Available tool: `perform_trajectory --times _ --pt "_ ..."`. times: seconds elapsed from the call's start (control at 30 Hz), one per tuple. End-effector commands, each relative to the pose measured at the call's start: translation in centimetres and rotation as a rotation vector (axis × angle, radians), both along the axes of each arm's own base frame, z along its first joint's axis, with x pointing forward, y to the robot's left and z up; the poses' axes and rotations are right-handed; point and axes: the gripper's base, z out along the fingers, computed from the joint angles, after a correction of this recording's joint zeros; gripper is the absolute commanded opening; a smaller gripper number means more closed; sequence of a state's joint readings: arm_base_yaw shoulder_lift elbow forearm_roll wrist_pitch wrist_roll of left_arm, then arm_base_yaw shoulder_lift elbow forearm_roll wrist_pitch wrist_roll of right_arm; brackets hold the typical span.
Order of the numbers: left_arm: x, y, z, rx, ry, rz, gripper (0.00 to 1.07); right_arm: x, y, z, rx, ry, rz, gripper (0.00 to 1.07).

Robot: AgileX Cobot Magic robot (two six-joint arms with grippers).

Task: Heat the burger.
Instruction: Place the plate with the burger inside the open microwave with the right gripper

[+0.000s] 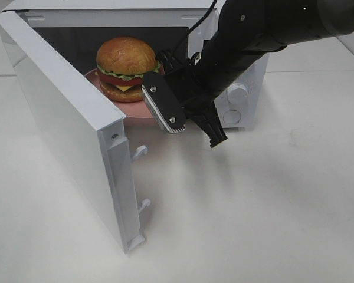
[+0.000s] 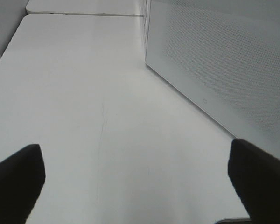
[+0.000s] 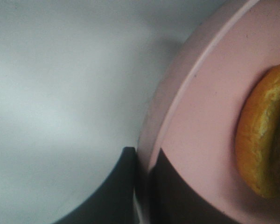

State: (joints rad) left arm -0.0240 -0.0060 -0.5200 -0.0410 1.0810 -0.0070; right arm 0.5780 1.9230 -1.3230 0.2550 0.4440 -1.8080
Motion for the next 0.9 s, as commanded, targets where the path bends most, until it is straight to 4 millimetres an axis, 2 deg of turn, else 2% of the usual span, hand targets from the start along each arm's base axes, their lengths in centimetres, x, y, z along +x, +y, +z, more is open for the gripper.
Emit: perform_trajectory --times 0.03,0.9 --pt "-0.2 -0.1 0.0 -0.01 -0.025 -0.005 1.0 1.1 0.4 1.4 0.044 -0.079 -0.026 0.0" --pt "-0.2 -0.1 0.0 -0.01 -0.025 -0.005 1.0 6.1 3.3 0.8 0.088 -0.11 -0.102 0.0"
